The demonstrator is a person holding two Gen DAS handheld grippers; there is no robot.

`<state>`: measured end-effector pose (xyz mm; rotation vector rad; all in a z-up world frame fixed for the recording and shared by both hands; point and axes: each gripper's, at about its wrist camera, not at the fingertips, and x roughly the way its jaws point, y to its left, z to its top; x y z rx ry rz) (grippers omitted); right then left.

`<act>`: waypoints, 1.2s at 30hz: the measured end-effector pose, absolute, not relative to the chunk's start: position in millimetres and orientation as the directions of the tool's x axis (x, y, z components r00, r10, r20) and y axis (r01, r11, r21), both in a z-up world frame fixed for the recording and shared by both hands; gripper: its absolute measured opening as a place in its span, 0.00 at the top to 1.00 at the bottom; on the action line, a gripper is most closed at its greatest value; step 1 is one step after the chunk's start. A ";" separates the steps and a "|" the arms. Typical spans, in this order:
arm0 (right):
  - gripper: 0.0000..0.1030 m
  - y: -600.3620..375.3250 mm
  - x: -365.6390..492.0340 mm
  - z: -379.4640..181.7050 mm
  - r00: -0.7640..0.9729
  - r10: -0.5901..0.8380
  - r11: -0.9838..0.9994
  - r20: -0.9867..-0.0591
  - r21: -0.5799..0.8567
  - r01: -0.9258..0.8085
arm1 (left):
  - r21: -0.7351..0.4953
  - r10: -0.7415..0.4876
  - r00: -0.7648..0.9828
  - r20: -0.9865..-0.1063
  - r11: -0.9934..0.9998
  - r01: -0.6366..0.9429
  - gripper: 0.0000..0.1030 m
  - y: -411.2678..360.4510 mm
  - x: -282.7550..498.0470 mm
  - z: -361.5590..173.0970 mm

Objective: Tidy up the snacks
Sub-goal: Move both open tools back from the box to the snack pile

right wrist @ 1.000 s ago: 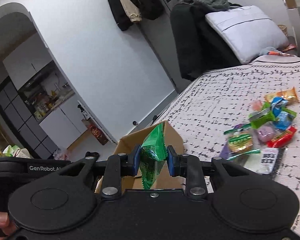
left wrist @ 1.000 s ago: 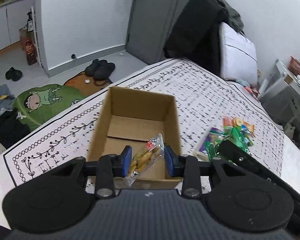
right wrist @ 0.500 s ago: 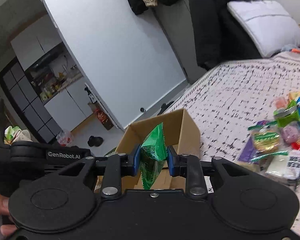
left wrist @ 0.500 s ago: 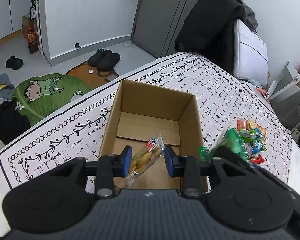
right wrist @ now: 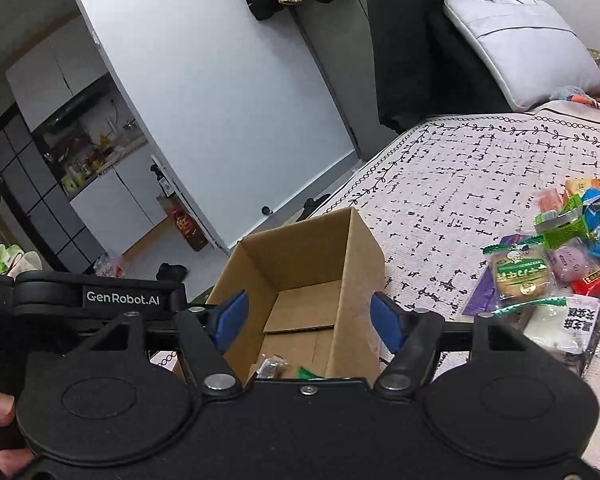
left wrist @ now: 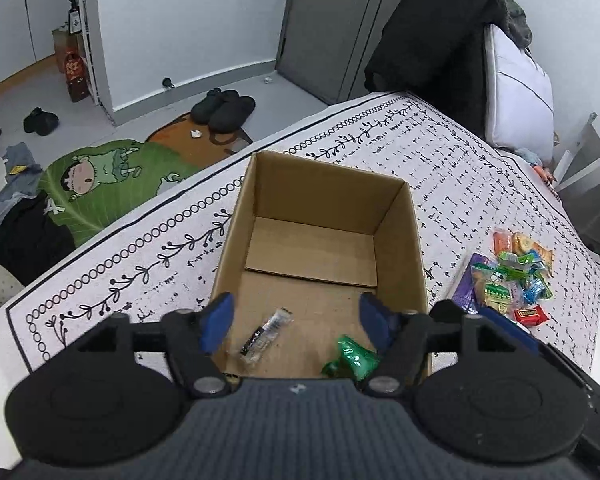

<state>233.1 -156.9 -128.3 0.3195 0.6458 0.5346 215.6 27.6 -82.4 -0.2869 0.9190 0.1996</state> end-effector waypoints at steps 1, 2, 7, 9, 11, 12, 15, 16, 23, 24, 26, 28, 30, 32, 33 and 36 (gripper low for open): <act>0.32 -157.5 232.8 -127.5 0.671 0.560 0.821 -0.486 0.435 -0.369 | -0.152 0.055 0.592 -0.804 0.943 -0.295 0.27 26.8 214.6 -81.0; 0.31 -157.9 232.0 -126.8 0.671 0.556 0.824 -0.491 0.431 -0.368 | -0.145 0.063 0.591 -0.805 0.943 -0.298 0.26 26.5 213.9 -79.9; 0.17 -162.6 228.7 -123.9 0.680 0.526 0.843 -0.512 0.418 -0.337 | -0.105 0.101 0.583 -0.806 0.945 -0.310 0.21 20.9 211.3 -72.7; 0.12 -167.1 228.2 -123.1 0.695 0.501 0.857 -0.516 0.408 -0.314 | -0.078 0.125 0.576 -0.808 0.946 -0.314 0.20 17.2 210.4 -70.3; 0.12 -172.8 228.9 -121.8 0.699 0.484 0.865 -0.526 0.406 -0.294 | -0.067 0.134 0.569 -0.811 0.946 -0.318 0.19 13.9 209.1 -68.3; 0.12 -175.7 229.0 -121.4 0.699 0.484 0.864 -0.527 0.413 -0.288 | -0.067 0.135 0.567 -0.813 0.945 -0.321 0.18 12.2 208.1 -67.3; 0.11 -186.2 227.5 -118.6 0.700 0.484 0.862 -0.525 0.427 -0.275 | -0.066 0.137 0.573 -0.808 0.946 -0.318 0.14 7.2 204.6 -62.9; 0.10 -188.9 226.5 -117.2 0.703 0.479 0.864 -0.526 0.422 -0.273 | -0.064 0.140 0.580 -0.802 0.947 -0.316 0.12 5.2 202.6 -60.6; 0.07 -204.5 222.9 -111.7 0.722 0.442 0.884 -0.533 0.397 -0.248 | -0.083 0.133 0.619 -0.774 0.948 -0.308 0.00 -5.5 194.8 -48.9; 0.07 -207.4 223.1 -111.5 0.727 0.435 0.886 -0.531 0.397 -0.240 | -0.084 0.132 0.625 -0.770 0.949 -0.304 0.00 -7.4 194.1 -47.5; 0.07 -213.8 222.9 -109.7 0.739 0.420 0.891 -0.527 0.396 -0.224 | -0.090 0.125 0.635 -0.763 0.951 -0.295 0.00 -10.6 193.1 -44.6; 0.06 -221.9 223.1 -108.2 0.748 0.409 0.894 -0.523 0.395 -0.213 | -0.092 0.124 0.641 -0.758 0.952 -0.293 0.00 -14.3 191.9 -42.2; 0.04 -232.7 222.7 -107.0 0.757 0.402 0.893 -0.515 0.404 -0.199 | -0.098 0.123 0.650 -0.750 0.951 -0.294 0.00 -16.9 190.8 -40.4; 0.03 -243.2 222.6 -106.0 0.762 0.393 0.892 -0.514 0.414 -0.181 | -0.101 0.125 0.657 -0.743 0.950 -0.295 0.00 -20.1 189.9 -38.5; 0.03 -248.7 222.0 -105.1 0.764 0.388 0.893 -0.516 0.415 -0.174 | -0.100 0.126 0.660 -0.741 0.950 -0.295 0.00 -21.9 189.7 -37.5; 0.03 -261.6 221.2 -104.2 0.767 0.383 0.893 -0.515 0.420 -0.163 | -0.103 0.119 0.667 -0.735 0.954 -0.283 0.00 -30.1 189.8 -34.8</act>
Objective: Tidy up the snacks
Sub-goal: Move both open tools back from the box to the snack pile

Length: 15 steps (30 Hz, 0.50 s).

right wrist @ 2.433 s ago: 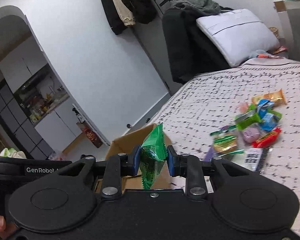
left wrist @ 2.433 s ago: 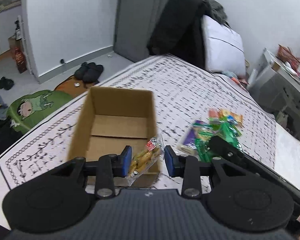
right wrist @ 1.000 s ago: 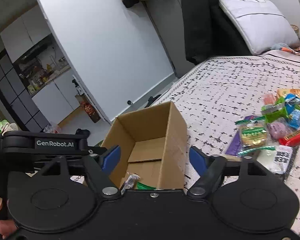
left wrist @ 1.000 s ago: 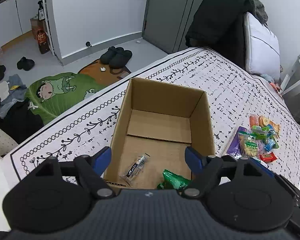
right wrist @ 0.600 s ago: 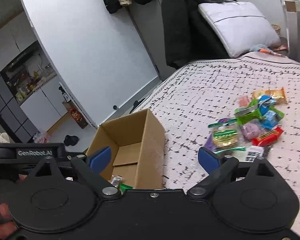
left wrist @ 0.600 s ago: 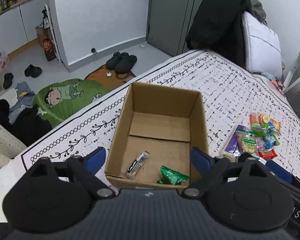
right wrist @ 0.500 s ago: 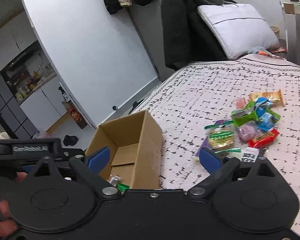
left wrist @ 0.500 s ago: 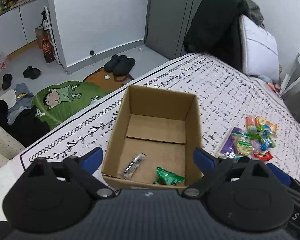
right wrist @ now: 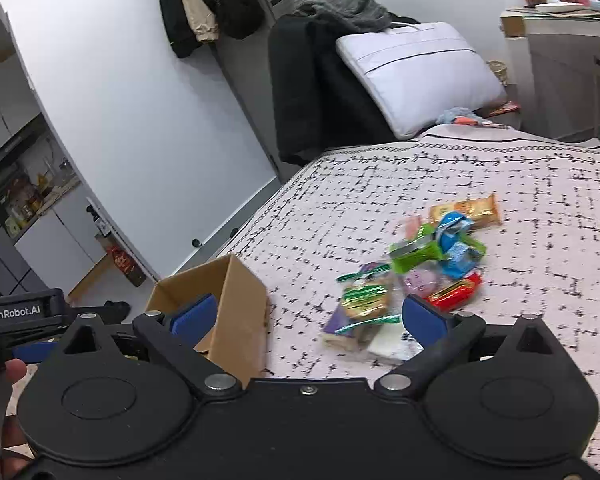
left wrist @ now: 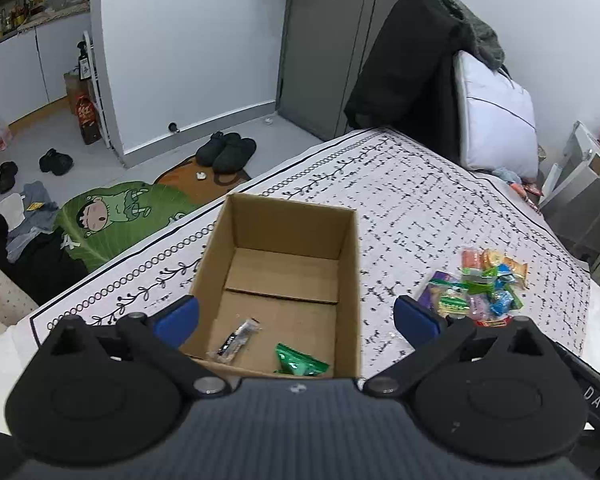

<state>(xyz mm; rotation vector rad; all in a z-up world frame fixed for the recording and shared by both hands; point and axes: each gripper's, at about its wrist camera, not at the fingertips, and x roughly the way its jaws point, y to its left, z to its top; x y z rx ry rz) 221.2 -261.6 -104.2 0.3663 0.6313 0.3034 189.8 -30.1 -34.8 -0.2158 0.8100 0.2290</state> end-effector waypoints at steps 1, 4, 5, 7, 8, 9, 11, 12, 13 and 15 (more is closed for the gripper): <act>0.03 -265.3 221.8 -104.3 0.764 0.386 0.890 -0.517 0.426 -0.161 | -0.107 0.110 0.669 -0.735 0.955 -0.275 0.00 -32.4 189.9 -33.7; 0.03 -276.6 225.2 -106.0 0.748 0.388 0.887 -0.538 0.440 -0.144 | -0.128 0.086 0.669 -0.739 0.956 -0.265 0.00 -40.1 190.1 -32.6; 0.03 -279.4 225.2 -106.5 0.745 0.390 0.887 -0.541 0.439 -0.145 | -0.133 0.078 0.665 -0.742 0.956 -0.260 0.00 -42.7 190.7 -32.9; 0.03 -287.2 225.5 -106.7 0.744 0.391 0.886 -0.542 0.441 -0.145 | -0.138 0.063 0.657 -0.751 0.958 -0.250 0.00 -50.1 192.9 -33.7; 0.03 -291.4 225.4 -106.9 0.744 0.391 0.885 -0.543 0.443 -0.142 | -0.137 0.059 0.652 -0.756 0.959 -0.246 0.00 -53.9 194.0 -34.7; 0.03 -296.2 225.6 -107.4 0.743 0.390 0.884 -0.544 0.446 -0.138 | -0.139 0.054 0.647 -0.761 0.960 -0.243 0.00 -57.6 195.0 -35.6; 0.03 -305.5 226.1 -109.0 0.744 0.377 0.887 -0.552 0.446 -0.119 | -0.144 0.039 0.640 -0.767 0.962 -0.231 0.00 -65.3 197.2 -38.3; 0.03 -310.6 226.6 -110.3 0.745 0.369 0.888 -0.556 0.447 -0.106 | -0.144 0.033 0.639 -0.769 0.964 -0.224 0.00 -68.6 198.5 -39.6; 0.03 -315.2 227.0 -111.6 0.744 0.365 0.887 -0.559 0.452 -0.096 | -0.142 0.032 0.638 -0.769 0.966 -0.218 0.00 -73.1 200.1 -41.1; 0.03 -324.4 228.5 -116.0 0.739 0.367 0.880 -0.565 0.468 -0.079 | -0.134 0.033 0.638 -0.770 0.968 -0.212 0.00 -80.3 202.5 -44.8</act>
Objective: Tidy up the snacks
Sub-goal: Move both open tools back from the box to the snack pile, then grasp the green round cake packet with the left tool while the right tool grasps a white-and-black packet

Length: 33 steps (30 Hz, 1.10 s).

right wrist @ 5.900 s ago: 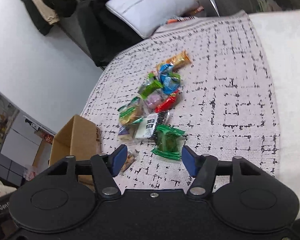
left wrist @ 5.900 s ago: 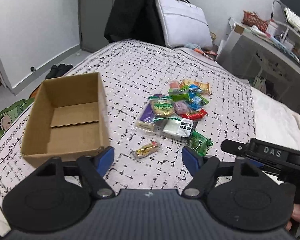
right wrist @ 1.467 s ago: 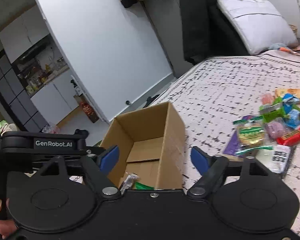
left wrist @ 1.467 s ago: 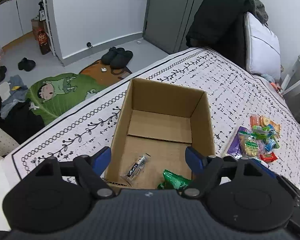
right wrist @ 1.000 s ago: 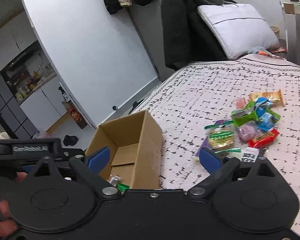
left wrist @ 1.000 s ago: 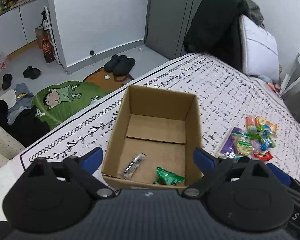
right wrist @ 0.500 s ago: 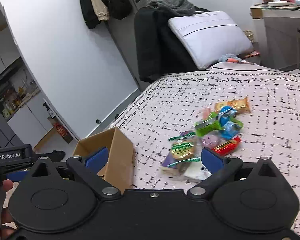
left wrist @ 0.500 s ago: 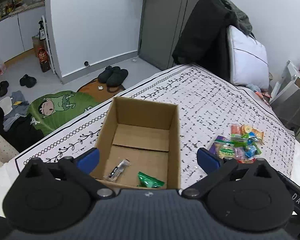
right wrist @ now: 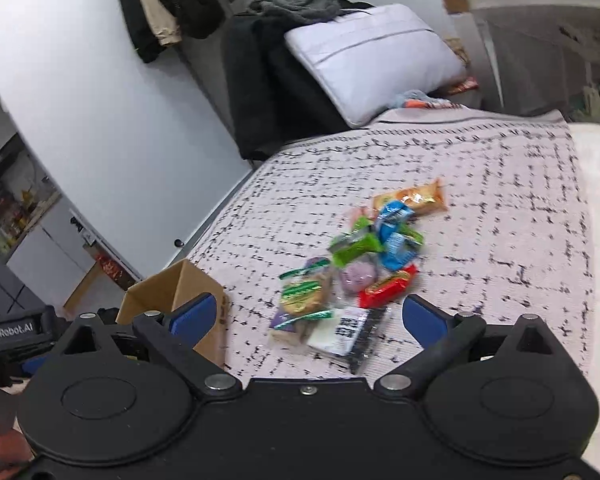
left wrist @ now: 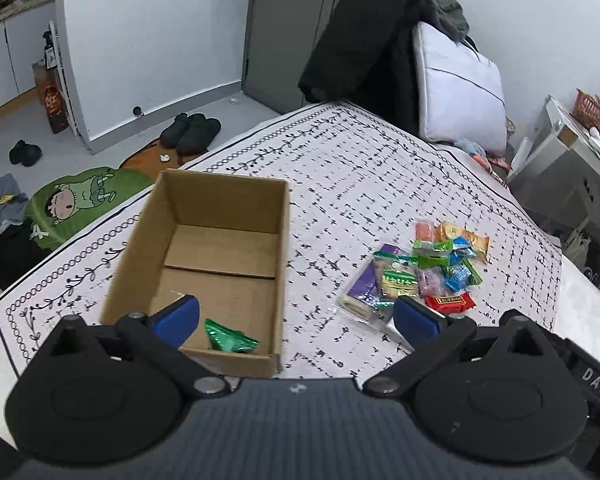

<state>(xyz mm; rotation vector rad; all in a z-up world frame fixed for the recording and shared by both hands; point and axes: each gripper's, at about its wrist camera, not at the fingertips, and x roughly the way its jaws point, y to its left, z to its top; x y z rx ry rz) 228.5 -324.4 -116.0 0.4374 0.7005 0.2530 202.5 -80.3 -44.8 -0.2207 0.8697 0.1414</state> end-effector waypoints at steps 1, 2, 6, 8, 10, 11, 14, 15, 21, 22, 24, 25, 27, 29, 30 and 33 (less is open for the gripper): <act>0.03 -328.4 229.2 -118.1 0.736 0.368 0.876 -0.568 0.477 -0.069 | -0.133 0.032 0.637 -0.770 0.969 -0.210 0.00 -83.6 203.1 -46.5; 0.03 -331.9 230.2 -120.1 0.733 0.367 0.873 -0.573 0.484 -0.058 | -0.137 0.024 0.636 -0.771 0.970 -0.202 0.00 -86.9 205.5 -48.0; 0.04 -344.9 236.8 -131.3 0.719 0.343 0.860 -0.604 0.509 0.017 | -0.132 0.013 0.635 -0.772 0.975 -0.180 0.01 -99.7 213.3 -54.2; 0.04 -349.7 239.3 -135.6 0.716 0.334 0.857 -0.614 0.514 0.041 | -0.136 0.003 0.634 -0.773 0.976 -0.170 0.01 -104.5 217.1 -57.3; 0.08 -352.4 241.1 -138.9 0.713 0.337 0.852 -0.615 0.522 0.048 | -0.148 -0.012 0.631 -0.776 0.976 -0.163 0.02 -108.2 221.6 -61.7; 0.08 -354.3 242.3 -140.5 0.711 0.339 0.850 -0.616 0.525 0.050 | -0.154 -0.019 0.632 -0.775 0.975 -0.159 0.02 -109.9 223.2 -64.0; 0.14 -357.3 247.7 -147.0 0.697 0.341 0.842 -0.630 0.534 0.070 | -0.166 -0.037 0.631 -0.775 0.975 -0.148 0.03 -115.4 230.7 -70.9; 0.16 -358.1 249.8 -149.6 0.691 0.347 0.837 -0.634 0.542 0.076 | -0.172 -0.043 0.630 -0.775 0.975 -0.144 0.04 -116.7 233.1 -73.0; 0.28 -355.5 263.2 -167.4 0.644 0.393 0.805 -0.656 0.585 0.105 | -0.220 -0.091 0.612 -0.786 0.965 -0.140 0.22 -123.1 252.2 -91.1; 0.28 -353.8 266.2 -170.4 0.637 0.397 0.801 -0.660 0.589 0.111 | -0.233 -0.104 0.608 -0.787 0.963 -0.137 0.26 -124.1 255.5 -94.1; 0.31 -351.0 272.1 -176.2 0.624 0.406 0.793 -0.667 0.597 0.122 | -0.252 -0.129 0.599 -0.790 0.959 -0.127 0.34 -127.0 262.3 -100.4; 0.33 -348.8 275.5 -179.8 0.616 0.412 0.789 -0.671 0.601 0.127 | -0.258 -0.138 0.593 -0.793 0.958 -0.123 0.37 -128.7 265.9 -104.0; 0.37 -344.7 281.5 -186.2 0.598 0.424 0.786 -0.680 0.605 0.131 | -0.270 -0.152 0.586 -0.796 0.956 -0.119 0.40 -130.9 272.5 -110.5; 0.40 -340.3 286.9 -191.8 0.583 0.425 0.789 -0.692 0.599 0.135 | -0.279 -0.163 0.575 -0.801 0.953 -0.118 0.42 -132.3 280.3 -118.2; 0.41 -338.3 289.6 -194.3 0.577 0.422 0.792 -0.700 0.594 0.141 | -0.283 -0.167 0.571 -0.803 0.952 -0.119 0.43 -132.4 283.7 -121.3; 0.43 -333.6 299.4 -203.9 0.563 0.416 0.793 -0.714 0.588 0.161 | -0.290 -0.177 0.560 -0.809 0.950 -0.119 0.43 -133.6 297.3 -130.4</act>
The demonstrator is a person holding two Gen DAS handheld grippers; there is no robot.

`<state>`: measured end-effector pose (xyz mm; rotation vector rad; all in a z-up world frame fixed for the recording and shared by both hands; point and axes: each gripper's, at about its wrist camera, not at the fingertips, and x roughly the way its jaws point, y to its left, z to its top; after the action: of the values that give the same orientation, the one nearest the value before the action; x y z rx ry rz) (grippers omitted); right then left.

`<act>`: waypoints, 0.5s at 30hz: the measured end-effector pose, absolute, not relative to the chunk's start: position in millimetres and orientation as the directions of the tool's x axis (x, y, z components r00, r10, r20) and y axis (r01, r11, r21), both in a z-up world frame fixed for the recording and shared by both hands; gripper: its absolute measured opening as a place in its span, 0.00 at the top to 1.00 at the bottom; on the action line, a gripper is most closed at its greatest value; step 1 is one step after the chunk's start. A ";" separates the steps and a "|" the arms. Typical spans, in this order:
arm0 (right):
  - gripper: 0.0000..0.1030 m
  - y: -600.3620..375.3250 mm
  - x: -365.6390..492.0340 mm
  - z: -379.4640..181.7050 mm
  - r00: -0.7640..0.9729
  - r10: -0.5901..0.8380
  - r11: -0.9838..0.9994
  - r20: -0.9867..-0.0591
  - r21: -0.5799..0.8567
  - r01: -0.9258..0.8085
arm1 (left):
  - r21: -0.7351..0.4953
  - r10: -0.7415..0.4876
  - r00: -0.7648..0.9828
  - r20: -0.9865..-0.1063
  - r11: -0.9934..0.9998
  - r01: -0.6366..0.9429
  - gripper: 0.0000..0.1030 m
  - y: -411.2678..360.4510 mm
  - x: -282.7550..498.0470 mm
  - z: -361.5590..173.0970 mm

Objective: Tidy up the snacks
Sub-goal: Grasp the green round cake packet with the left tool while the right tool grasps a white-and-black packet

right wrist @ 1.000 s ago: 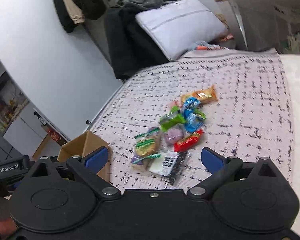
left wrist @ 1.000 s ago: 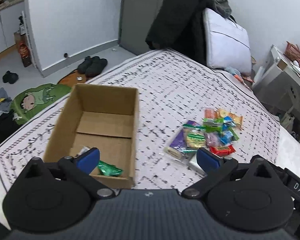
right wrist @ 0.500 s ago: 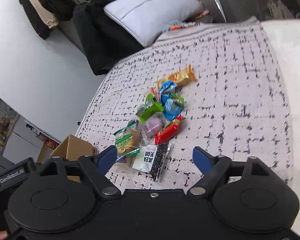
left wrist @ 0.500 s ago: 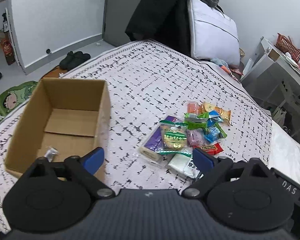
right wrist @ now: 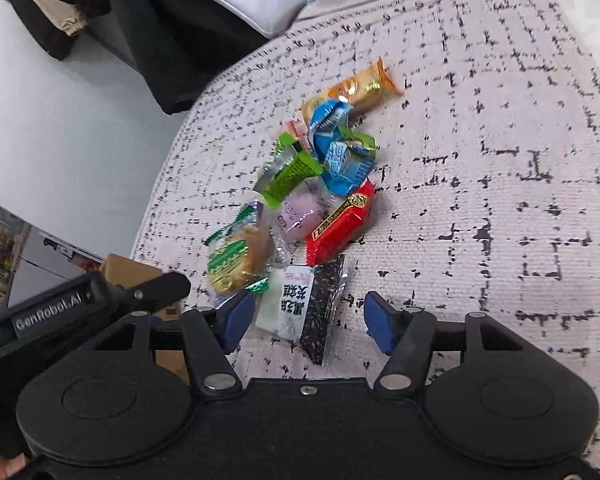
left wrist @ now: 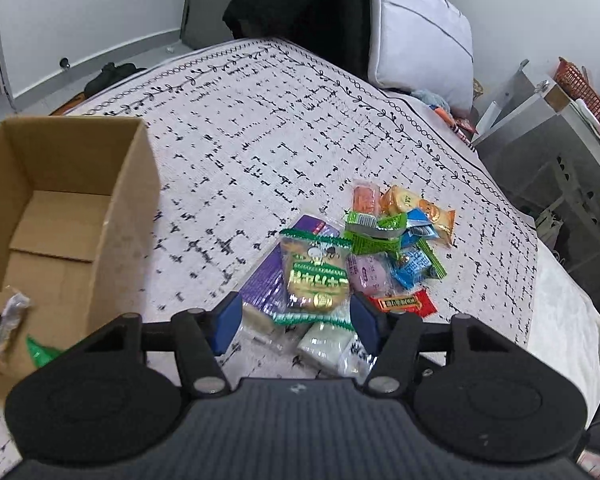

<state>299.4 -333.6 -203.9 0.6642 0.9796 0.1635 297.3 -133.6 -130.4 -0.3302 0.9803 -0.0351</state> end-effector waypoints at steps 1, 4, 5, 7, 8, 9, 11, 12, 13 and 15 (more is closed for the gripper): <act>0.45 -331.8 303.0 -207.6 0.554 0.413 0.793 -0.722 0.585 0.171 | -0.294 -0.181 0.556 -0.811 0.948 -0.120 0.43 -134.3 302.8 -133.6; 0.47 -325.5 311.3 -217.1 0.538 0.405 0.799 -0.739 0.573 0.185 | -0.311 -0.201 0.540 -0.817 0.943 -0.120 0.43 -137.4 317.3 -142.5; 0.47 -323.7 312.1 -217.5 0.540 0.404 0.802 -0.738 0.570 0.179 | -0.313 -0.206 0.536 -0.819 0.943 -0.115 0.43 -139.2 321.3 -145.3; 0.47 -320.4 313.7 -217.8 0.543 0.405 0.807 -0.735 0.567 0.165 | -0.311 -0.211 0.528 -0.822 0.945 -0.106 0.43 -143.0 327.8 -150.6; 0.47 -319.3 314.2 -218.4 0.543 0.406 0.809 -0.735 0.566 0.160 | -0.308 -0.212 0.525 -0.824 0.946 -0.102 0.43 -144.8 330.5 -153.7; 0.48 -318.5 315.2 -219.1 0.544 0.407 0.810 -0.734 0.565 0.157 | -0.303 -0.210 0.521 -0.827 0.948 -0.099 0.43 -146.5 332.9 -156.8; 0.58 -316.6 316.8 -220.4 0.545 0.405 0.814 -0.734 0.561 0.151 | -0.298 -0.210 0.511 -0.834 0.950 -0.097 0.42 -149.3 337.7 -163.1; 0.63 -316.3 318.2 -221.3 0.544 0.399 0.819 -0.738 0.554 0.151 | -0.299 -0.211 0.505 -0.837 0.949 -0.098 0.42 -150.4 339.7 -166.4; 0.65 -317.0 320.0 -222.8 0.543 0.398 0.819 -0.739 0.553 0.152 | -0.296 -0.210 0.498 -0.841 0.950 -0.100 0.42 -151.8 341.5 -169.7; 0.68 -317.7 321.9 -225.3 0.545 0.410 0.810 -0.732 0.566 0.151 | -0.283 -0.199 0.497 -0.845 0.954 -0.099 0.42 -154.4 343.2 -173.1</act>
<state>321.9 -317.7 -225.3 0.6330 0.9999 0.1658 343.2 -154.4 -173.1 -0.3126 1.0536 -0.0616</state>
